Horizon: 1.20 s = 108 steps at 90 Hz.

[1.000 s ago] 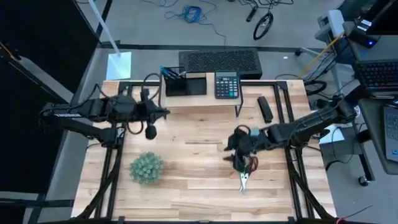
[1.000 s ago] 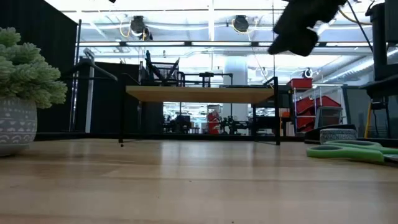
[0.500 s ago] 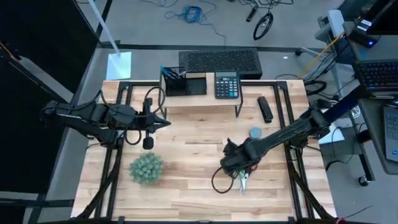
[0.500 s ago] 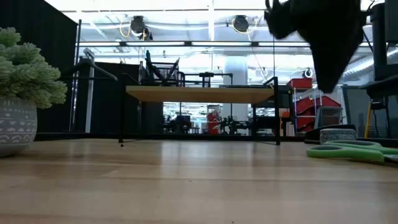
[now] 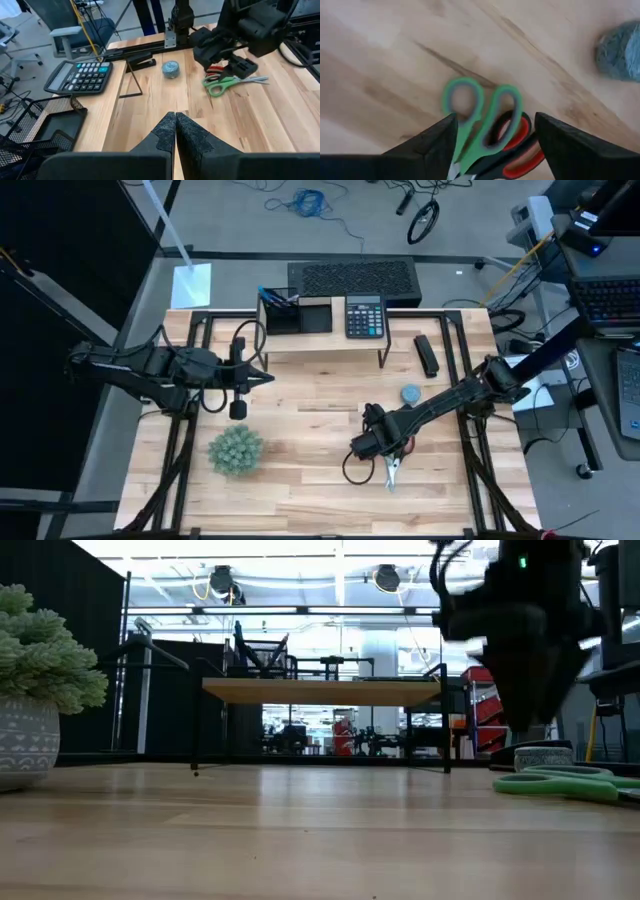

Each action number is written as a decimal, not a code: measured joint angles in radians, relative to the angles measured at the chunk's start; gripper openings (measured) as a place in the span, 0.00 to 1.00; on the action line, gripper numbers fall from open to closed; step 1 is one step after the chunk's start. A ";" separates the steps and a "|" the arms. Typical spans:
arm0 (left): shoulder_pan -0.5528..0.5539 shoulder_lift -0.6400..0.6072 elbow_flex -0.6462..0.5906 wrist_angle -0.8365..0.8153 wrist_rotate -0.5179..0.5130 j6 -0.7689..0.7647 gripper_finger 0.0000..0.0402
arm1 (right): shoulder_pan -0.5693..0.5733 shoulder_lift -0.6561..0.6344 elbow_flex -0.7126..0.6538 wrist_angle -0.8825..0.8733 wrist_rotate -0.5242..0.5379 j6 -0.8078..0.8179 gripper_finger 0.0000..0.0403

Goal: Pick and place office supplies into organizer
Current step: Put the green scissors into the desk organizer on the shelf

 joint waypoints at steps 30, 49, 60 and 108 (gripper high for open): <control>0.000 0.000 0.000 0.000 0.001 -0.001 0.00 | 0.001 0.000 -0.146 0.236 -0.051 0.039 0.58; 0.000 0.000 0.000 0.000 0.001 -0.001 0.00 | -0.005 -0.002 -0.163 0.238 -0.032 0.042 0.50; 0.000 0.000 0.000 0.000 0.001 -0.006 0.00 | -0.005 -0.008 -0.152 0.245 -0.030 0.032 0.49; 0.000 0.000 0.000 0.000 0.002 -0.007 0.00 | -0.006 -0.047 -0.141 0.225 0.033 0.076 0.59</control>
